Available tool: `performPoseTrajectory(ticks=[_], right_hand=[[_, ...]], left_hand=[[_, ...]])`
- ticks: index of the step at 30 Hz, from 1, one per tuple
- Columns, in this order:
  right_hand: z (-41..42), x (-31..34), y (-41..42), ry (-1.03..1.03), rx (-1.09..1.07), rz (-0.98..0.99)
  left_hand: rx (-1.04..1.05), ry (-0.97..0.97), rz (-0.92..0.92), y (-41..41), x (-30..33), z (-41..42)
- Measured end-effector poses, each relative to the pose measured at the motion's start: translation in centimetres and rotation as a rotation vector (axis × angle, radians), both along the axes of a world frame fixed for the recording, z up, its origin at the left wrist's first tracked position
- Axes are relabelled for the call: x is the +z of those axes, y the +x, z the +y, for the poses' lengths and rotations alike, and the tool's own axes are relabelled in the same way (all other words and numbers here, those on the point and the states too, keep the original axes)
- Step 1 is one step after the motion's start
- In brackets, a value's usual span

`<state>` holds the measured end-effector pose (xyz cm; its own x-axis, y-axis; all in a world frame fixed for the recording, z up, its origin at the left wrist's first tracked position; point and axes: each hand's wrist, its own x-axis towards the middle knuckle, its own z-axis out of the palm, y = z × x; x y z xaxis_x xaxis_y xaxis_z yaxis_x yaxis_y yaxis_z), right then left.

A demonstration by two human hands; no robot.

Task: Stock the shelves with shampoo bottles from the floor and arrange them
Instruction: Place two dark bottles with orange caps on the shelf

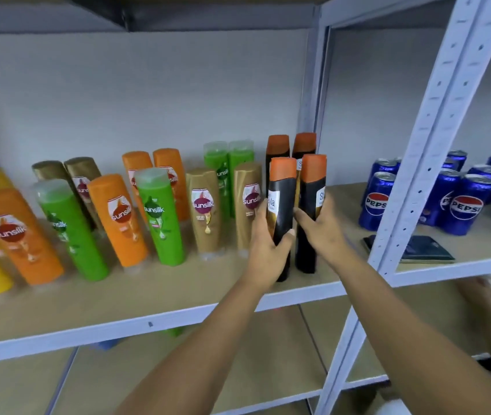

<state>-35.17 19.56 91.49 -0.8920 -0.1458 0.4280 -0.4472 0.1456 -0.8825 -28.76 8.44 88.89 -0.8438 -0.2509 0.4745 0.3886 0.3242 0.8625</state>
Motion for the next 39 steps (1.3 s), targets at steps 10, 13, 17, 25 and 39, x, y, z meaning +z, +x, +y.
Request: performPoseTrajectory(ticks=[10, 13, 17, 25, 39], right_hand=[[1.2, -0.5, -7.0, 0.018, 0.006, -0.04], [0.9, -1.2, -8.1, 0.023, -0.013, -0.05], [0.2, -1.6, -8.6, 0.004, -0.049, -0.092], [-0.3, -2.0, -8.5, -0.058, -0.052, -0.099], [1.1, -5.0, -7.5, -0.075, 0.017, -0.146]], left_hand=[[0.116, -0.037, -0.044, -6.5, -1.6, 0.7], [0.139, -0.059, -0.053, -7.7, -1.9, 0.9], [0.179, -0.07, -0.027, -8.9, -2.2, 1.0], [0.225, -0.05, -0.026, -9.3, -2.8, 1.7], [0.212, 0.034, -0.18, -9.2, -5.5, 1.6]])
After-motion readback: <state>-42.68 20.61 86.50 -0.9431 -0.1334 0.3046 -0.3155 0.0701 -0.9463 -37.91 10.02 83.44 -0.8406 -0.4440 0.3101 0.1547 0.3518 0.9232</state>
